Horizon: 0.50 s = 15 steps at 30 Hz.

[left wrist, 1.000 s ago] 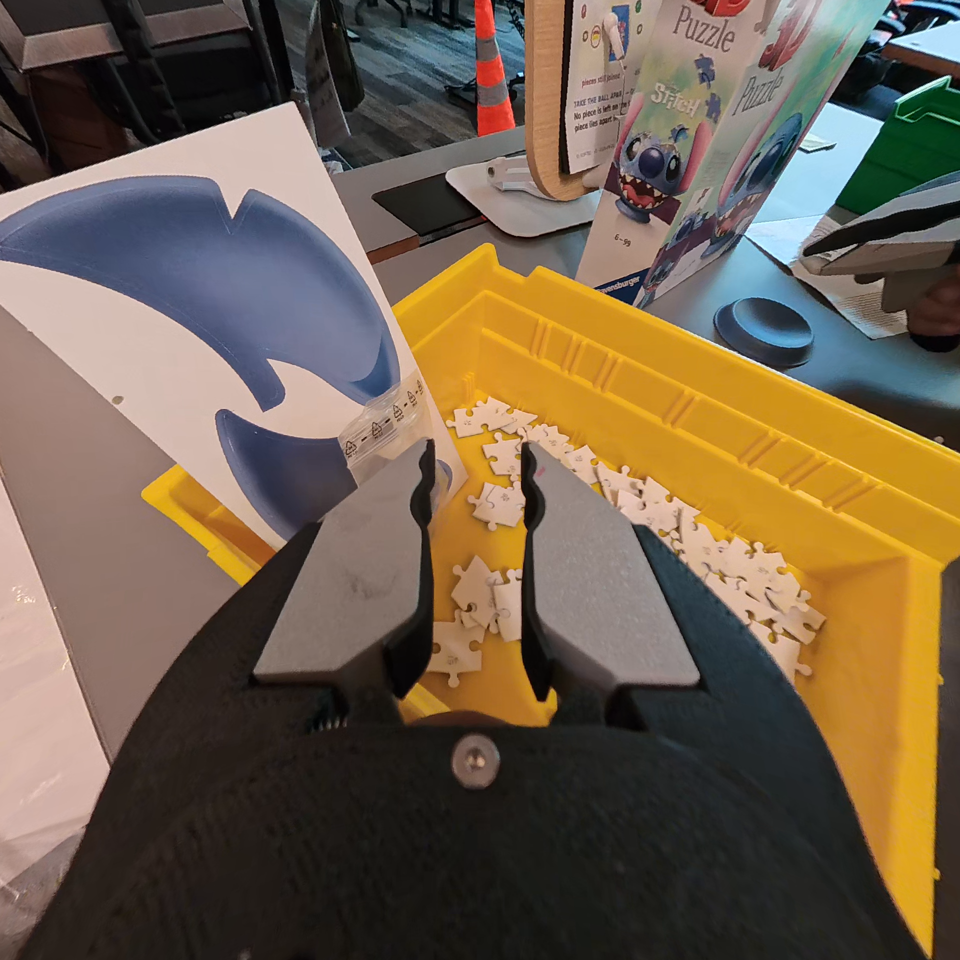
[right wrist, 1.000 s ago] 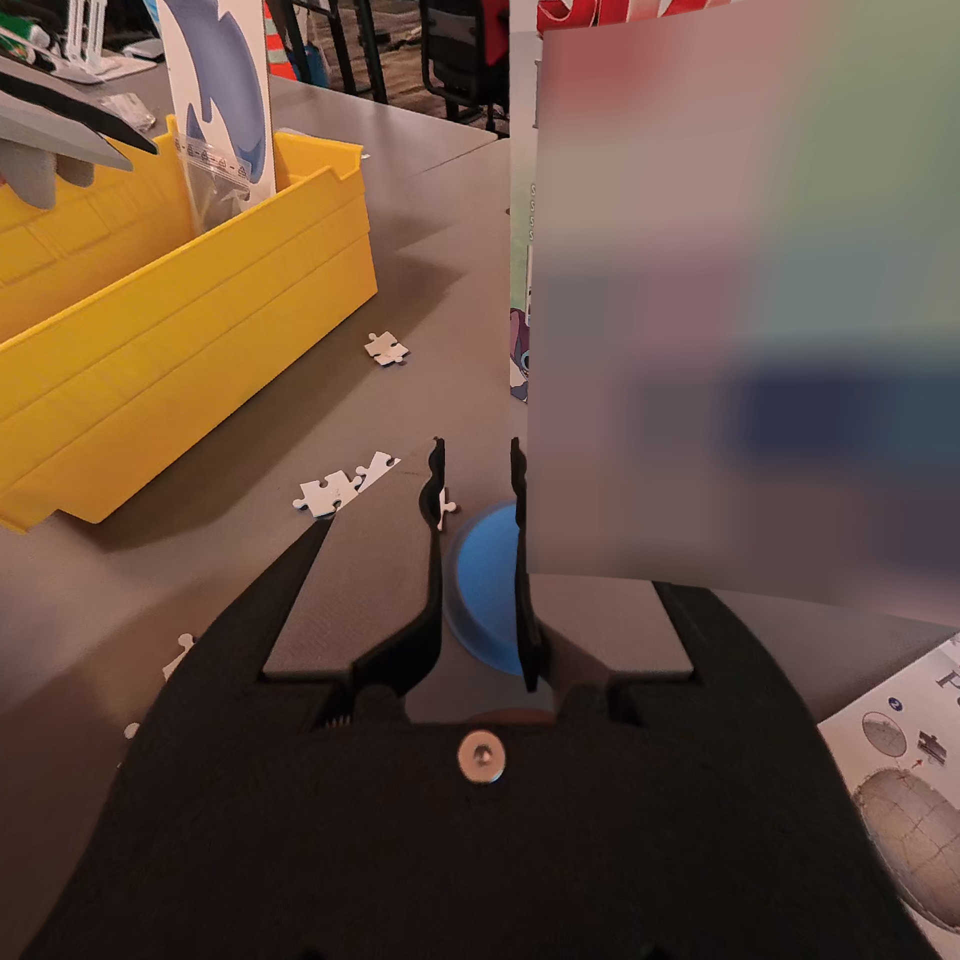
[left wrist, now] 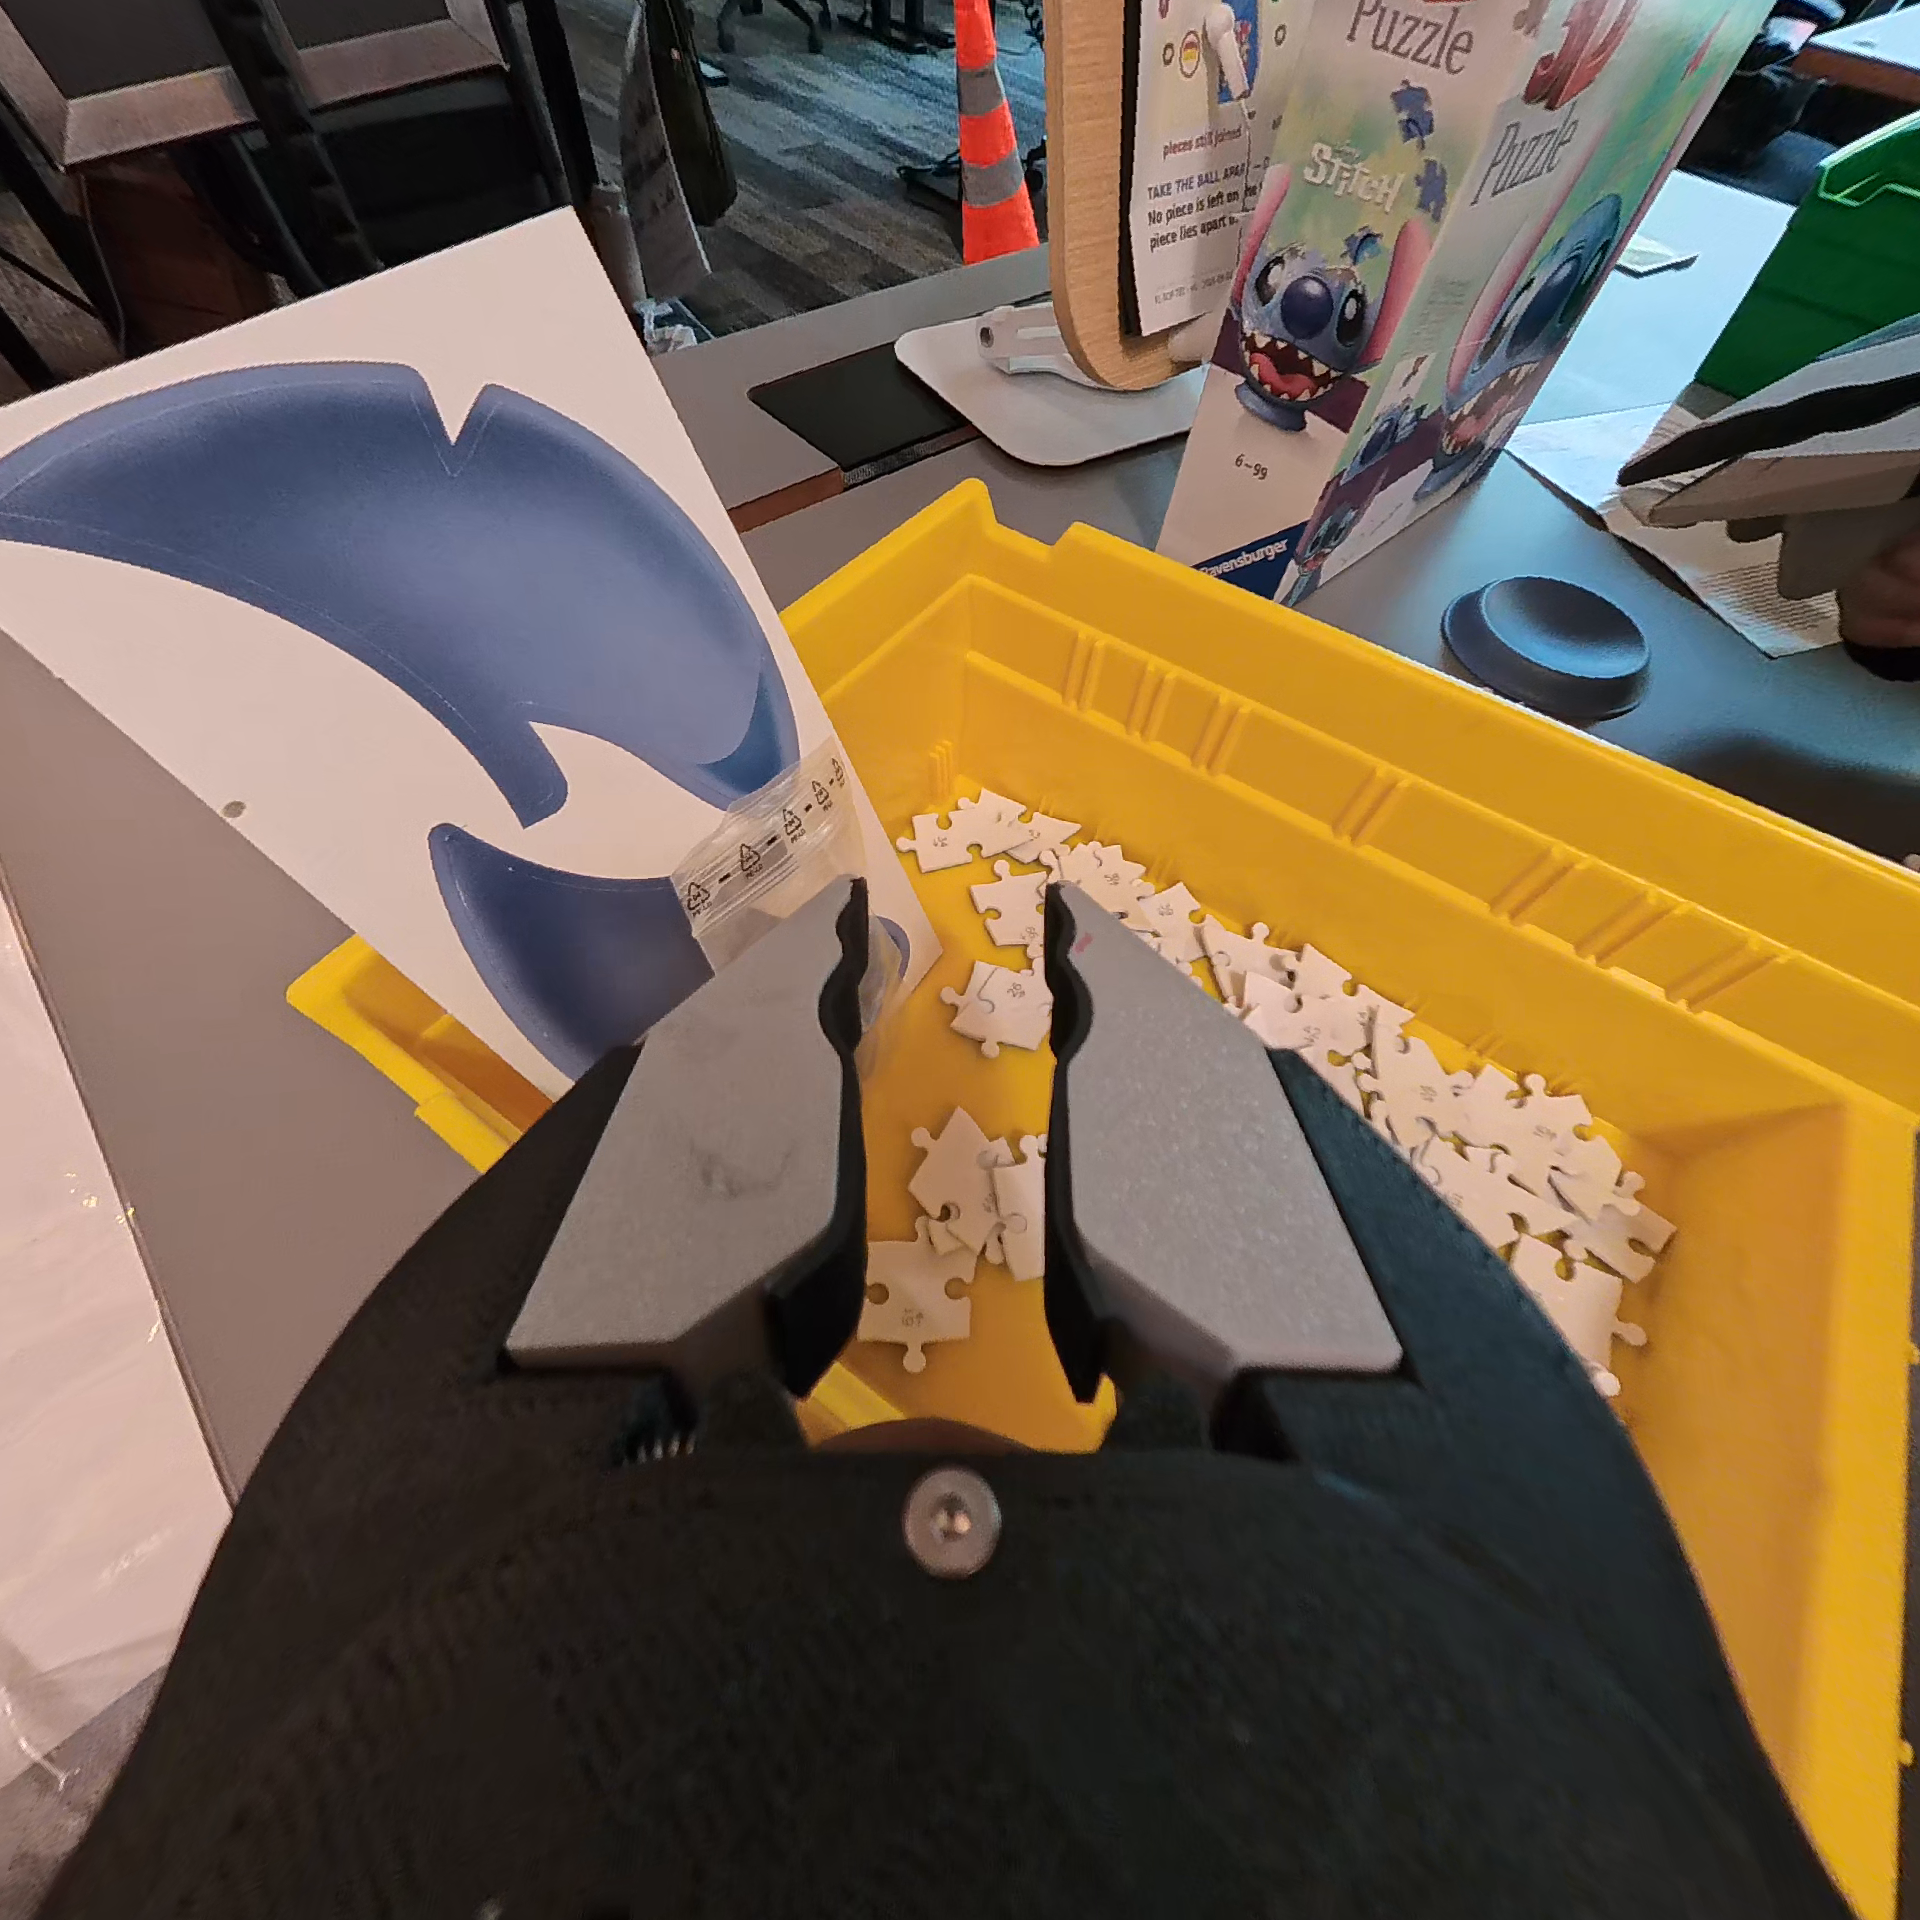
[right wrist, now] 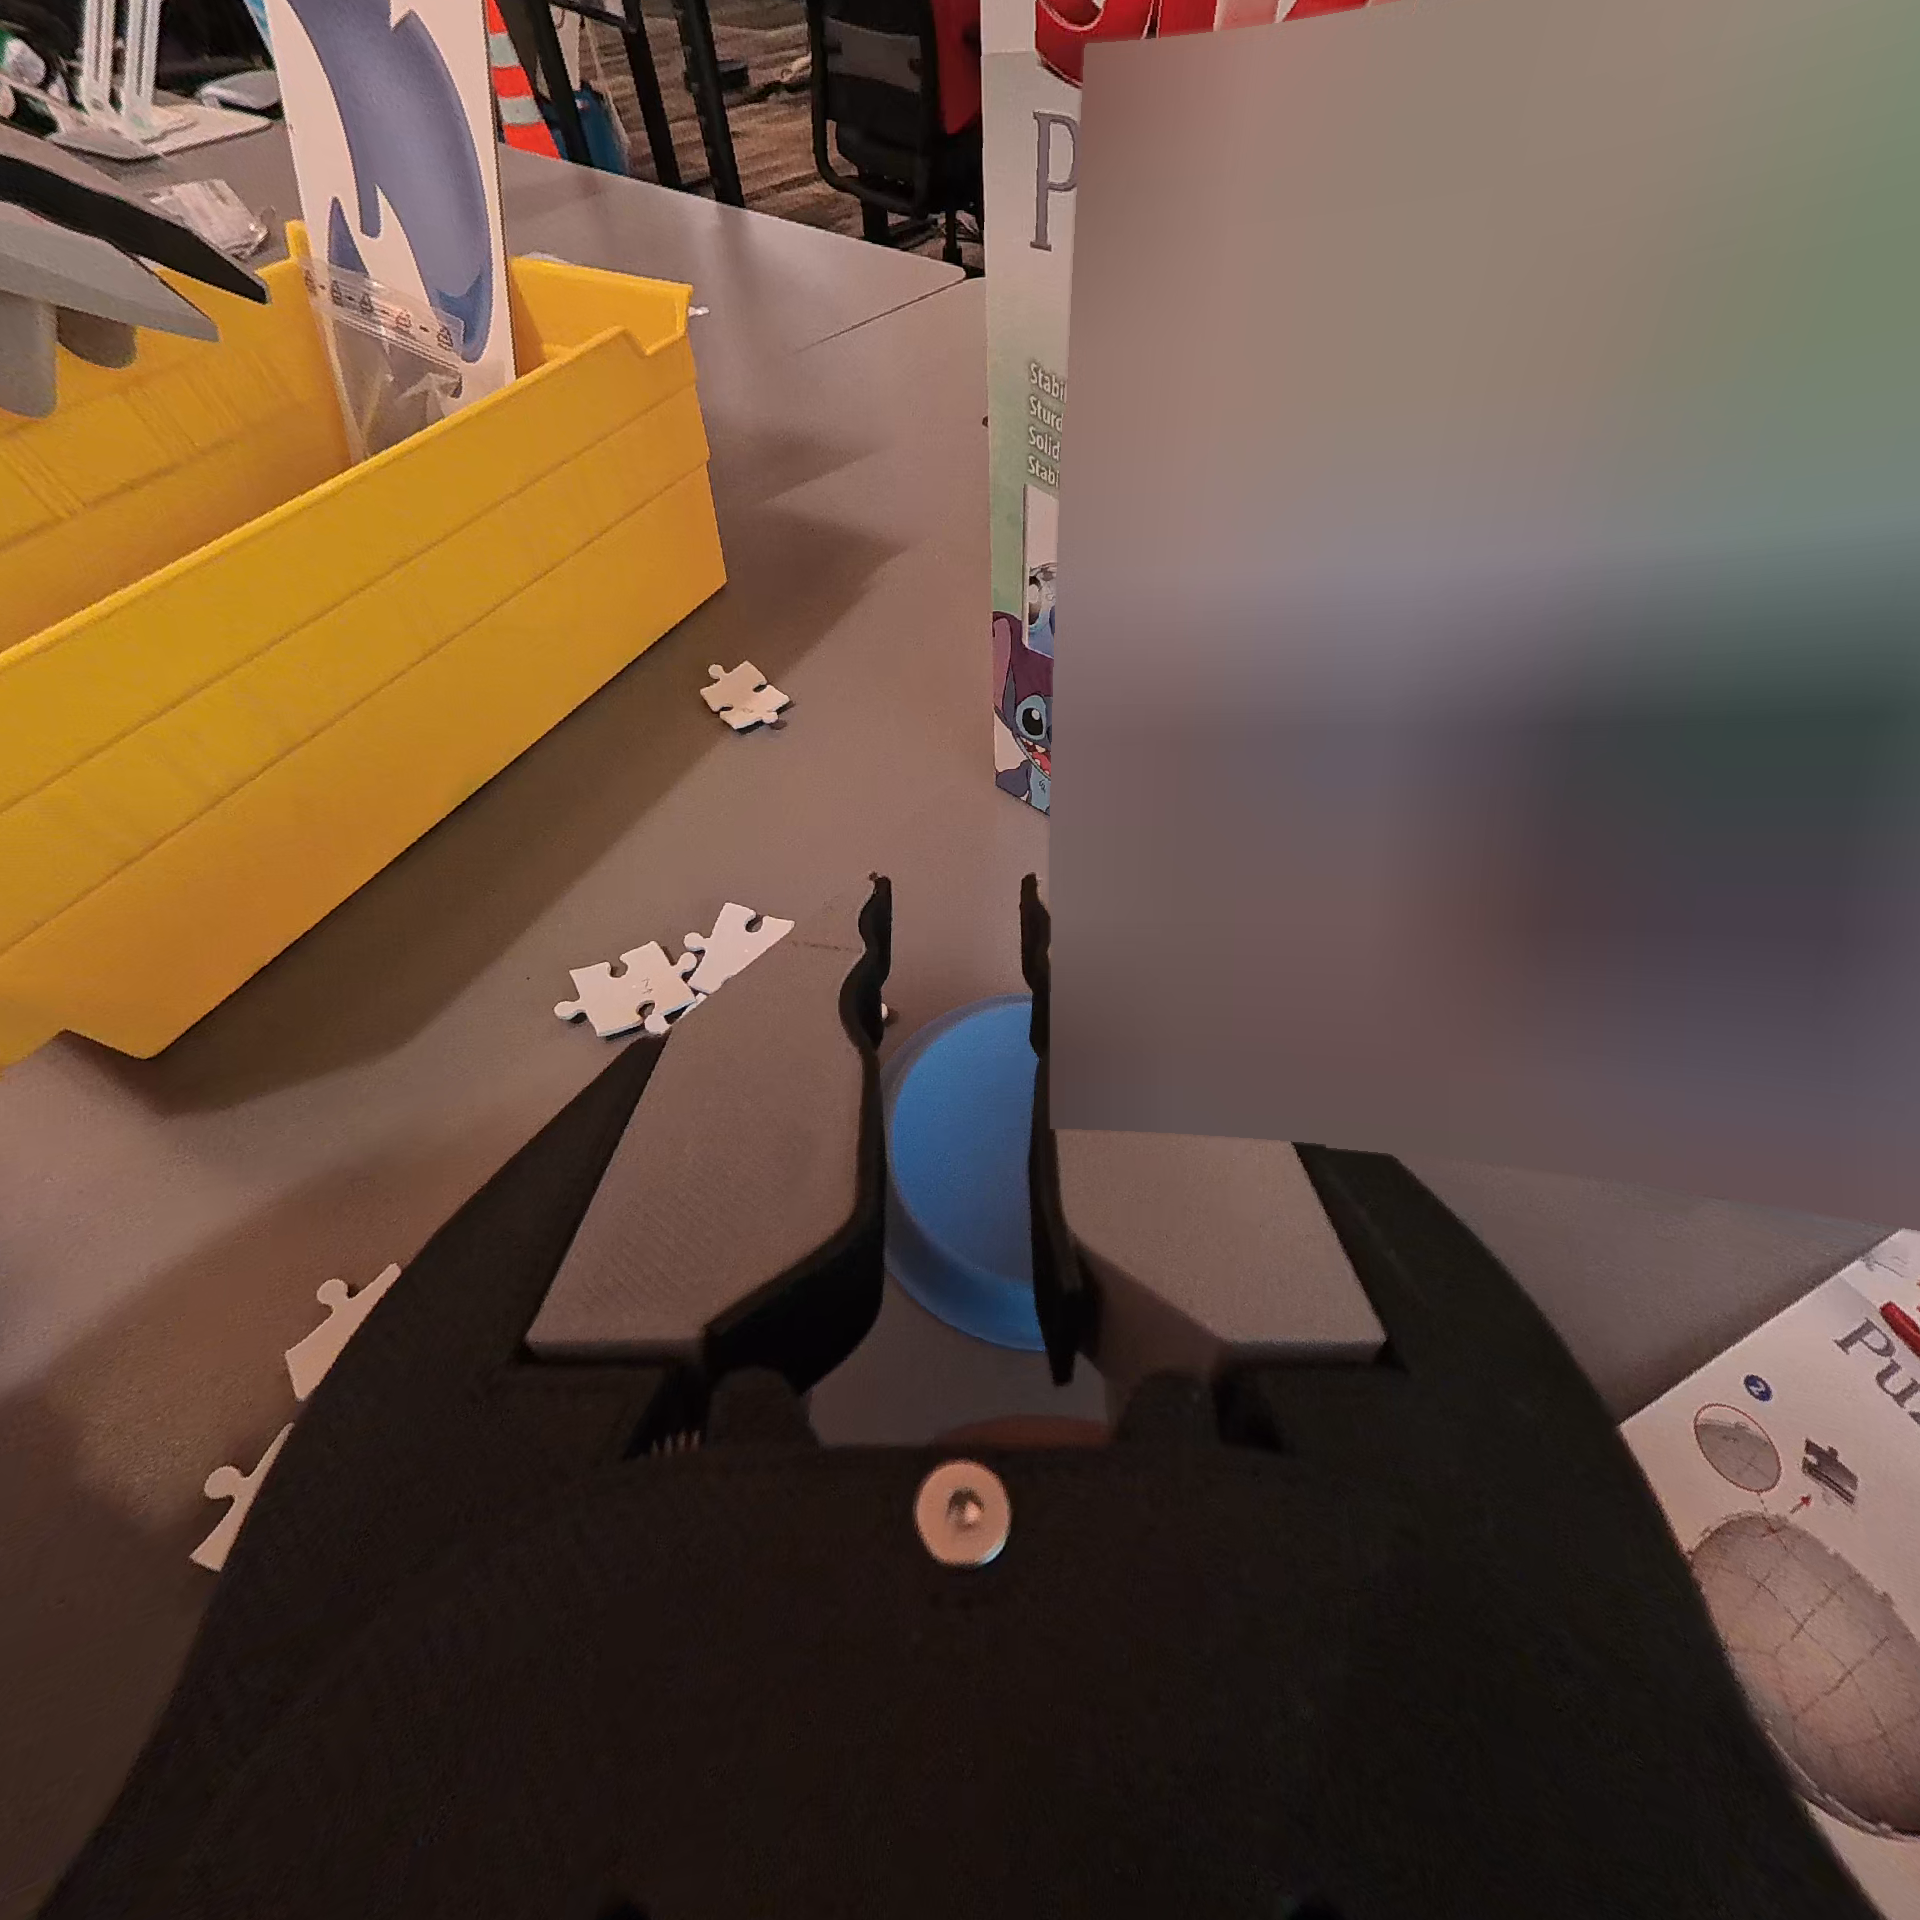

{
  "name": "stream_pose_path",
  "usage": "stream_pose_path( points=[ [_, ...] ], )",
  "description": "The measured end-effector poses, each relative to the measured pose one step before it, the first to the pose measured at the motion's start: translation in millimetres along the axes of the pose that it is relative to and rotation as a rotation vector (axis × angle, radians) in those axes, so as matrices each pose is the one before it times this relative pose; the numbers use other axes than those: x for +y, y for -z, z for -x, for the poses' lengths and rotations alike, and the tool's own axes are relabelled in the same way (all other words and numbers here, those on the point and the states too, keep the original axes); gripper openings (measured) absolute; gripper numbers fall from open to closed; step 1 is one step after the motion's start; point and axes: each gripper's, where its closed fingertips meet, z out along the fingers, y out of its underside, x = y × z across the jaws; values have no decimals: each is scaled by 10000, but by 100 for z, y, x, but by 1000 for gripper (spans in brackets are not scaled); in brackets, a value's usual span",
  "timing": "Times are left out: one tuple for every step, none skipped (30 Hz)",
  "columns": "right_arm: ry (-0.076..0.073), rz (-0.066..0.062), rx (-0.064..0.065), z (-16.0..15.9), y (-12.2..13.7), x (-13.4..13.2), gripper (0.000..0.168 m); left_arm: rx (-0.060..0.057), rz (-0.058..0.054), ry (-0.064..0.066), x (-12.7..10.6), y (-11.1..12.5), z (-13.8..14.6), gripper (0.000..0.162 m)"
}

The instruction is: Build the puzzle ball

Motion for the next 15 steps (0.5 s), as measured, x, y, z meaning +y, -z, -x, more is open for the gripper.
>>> stream_pose_path(
  points=[
    [4, 11, -4, 11, -6, 21, 22, 2, 6, -3, 6, -3, -13, 31],
    [0, 20, -15, 17, -21, 35, 22, -2, 1, -9, 4, 3, -1, 31],
    [-4, 39, -32, 38, -30, 63, 22, -4, 2, -11, 11, -8, -8, 31],
    [2, 48, -42, 57, -34, 71, 22, -3, 3, -5, 1, -5, -5, 31],
    [13, 29, -50, 82, -32, 52, 23, 6, -2, 0, -2, 0, -19, 31],
    [19, 6, -50, 92, -24, 9, 23, 10, 0, 1, -2, -7, -26, 31],
    [23, 12, -53, 104, -18, 8, 23, 11, -1, 1, -5, -9, -18, 31],
    [31, 26, -51, 114, -12, 26, 23, 0, 1, -3, 5, 5, -17, 31],
    [37, 27, -37, 99, -23, 23, 23, 6, 1, -1, -2, -8, -10, 31],
    [34, 23, -24, 74, -15, 22, 23, 1, 0, 0, 6, -11, -13, 31],
    [28, 25, -23, 75, -27, 29, 23, 2, 1, -2, -8, 5, -2, 31],
    [24, 26, -26, 71, -28, 40, 23, 6, -3, 5, -4, -2, -12, 31],
    [22, 25, -18, 59, -46, 52, 23, 9, -8, 5, -8, 3, -13, 31],
    [22, 29, -6, 31, -50, 54, 23, -2, 0, -4, 1, 2, -5, 31],
    [23, 38, 2, 18, -52, 85, 23, -1, 6, -8, 6, -2, -5, 31]
  ],
)
